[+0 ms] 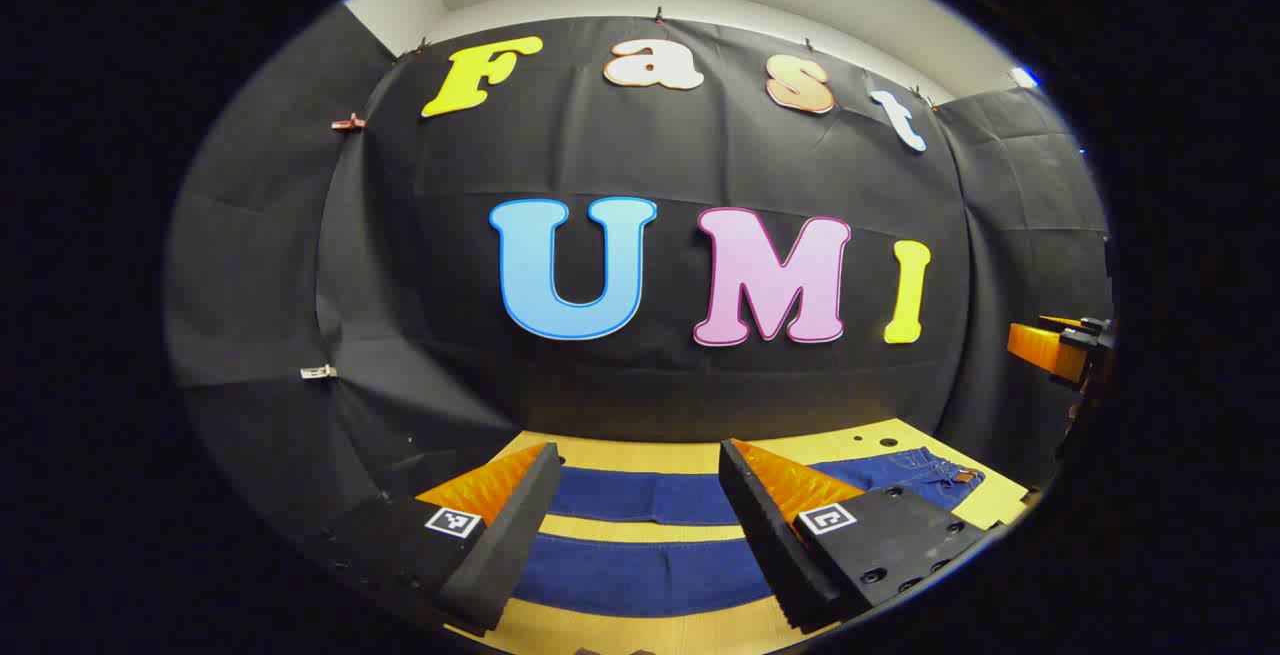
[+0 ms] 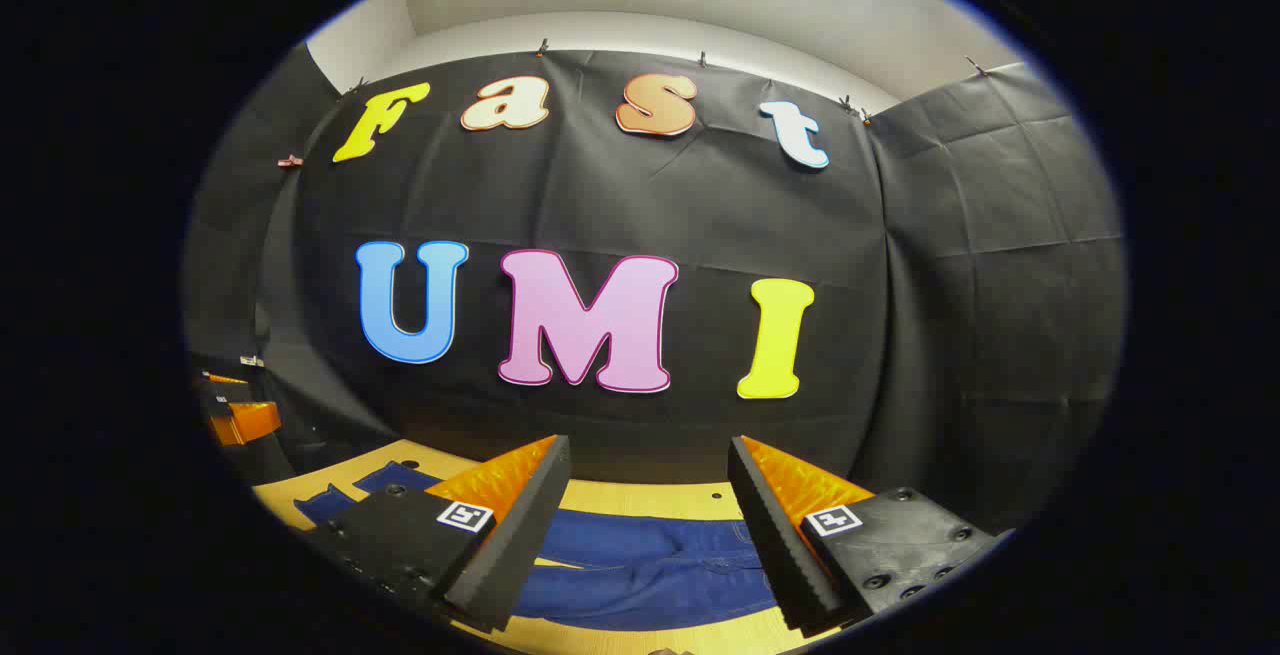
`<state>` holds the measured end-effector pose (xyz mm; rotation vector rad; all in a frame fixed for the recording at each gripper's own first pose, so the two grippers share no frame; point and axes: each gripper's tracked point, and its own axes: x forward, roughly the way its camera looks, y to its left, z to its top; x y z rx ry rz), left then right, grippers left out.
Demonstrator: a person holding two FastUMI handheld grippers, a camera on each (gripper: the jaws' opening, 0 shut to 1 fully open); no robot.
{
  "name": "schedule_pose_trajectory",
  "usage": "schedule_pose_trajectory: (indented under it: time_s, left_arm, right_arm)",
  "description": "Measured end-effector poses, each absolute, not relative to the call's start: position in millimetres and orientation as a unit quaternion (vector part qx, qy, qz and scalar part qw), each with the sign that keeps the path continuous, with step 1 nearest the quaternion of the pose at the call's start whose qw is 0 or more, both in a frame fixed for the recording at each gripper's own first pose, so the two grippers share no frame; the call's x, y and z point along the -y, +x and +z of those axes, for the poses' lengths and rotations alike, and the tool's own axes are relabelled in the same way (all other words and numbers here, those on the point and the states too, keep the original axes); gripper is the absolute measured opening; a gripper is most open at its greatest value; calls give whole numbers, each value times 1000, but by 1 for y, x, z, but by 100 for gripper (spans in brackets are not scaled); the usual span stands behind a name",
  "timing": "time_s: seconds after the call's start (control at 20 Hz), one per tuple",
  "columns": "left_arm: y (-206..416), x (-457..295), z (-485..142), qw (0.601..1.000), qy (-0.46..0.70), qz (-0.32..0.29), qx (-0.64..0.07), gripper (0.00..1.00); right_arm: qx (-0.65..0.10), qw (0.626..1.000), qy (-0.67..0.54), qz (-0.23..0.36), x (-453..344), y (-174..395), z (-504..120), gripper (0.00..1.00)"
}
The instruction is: Grasp the waist and the cuffs of the jeans and fold them to make the two legs overlap; first hold the waist and fold one-third of the jeans toward the cuffs, then hold the cuffs and fold the remaining one-third in the same direction to finish folding.
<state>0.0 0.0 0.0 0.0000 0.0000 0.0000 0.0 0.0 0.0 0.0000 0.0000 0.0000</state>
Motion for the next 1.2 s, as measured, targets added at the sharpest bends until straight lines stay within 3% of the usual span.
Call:
schedule_pose_trajectory:
  time_s: [0.2,0.75,1.0,1.2]
  left_arm:
    - [-4,-8,-3,1000,18,6,6,99]
    - [-9,-17,-10,1000,-1,19,11,99]
    - [-4,-25,-26,999,41,-7,-3,99]
    - [8,-69,-59,988,151,-10,-38,98]
  right_arm:
    - [-2,1000,0,4,-4,-2,-5,100]
    - [-12,1000,-6,12,-7,-16,-10,97]
    - [-23,999,-39,2,5,-17,-19,97]
    - [-32,998,-49,1,13,-17,-27,97]
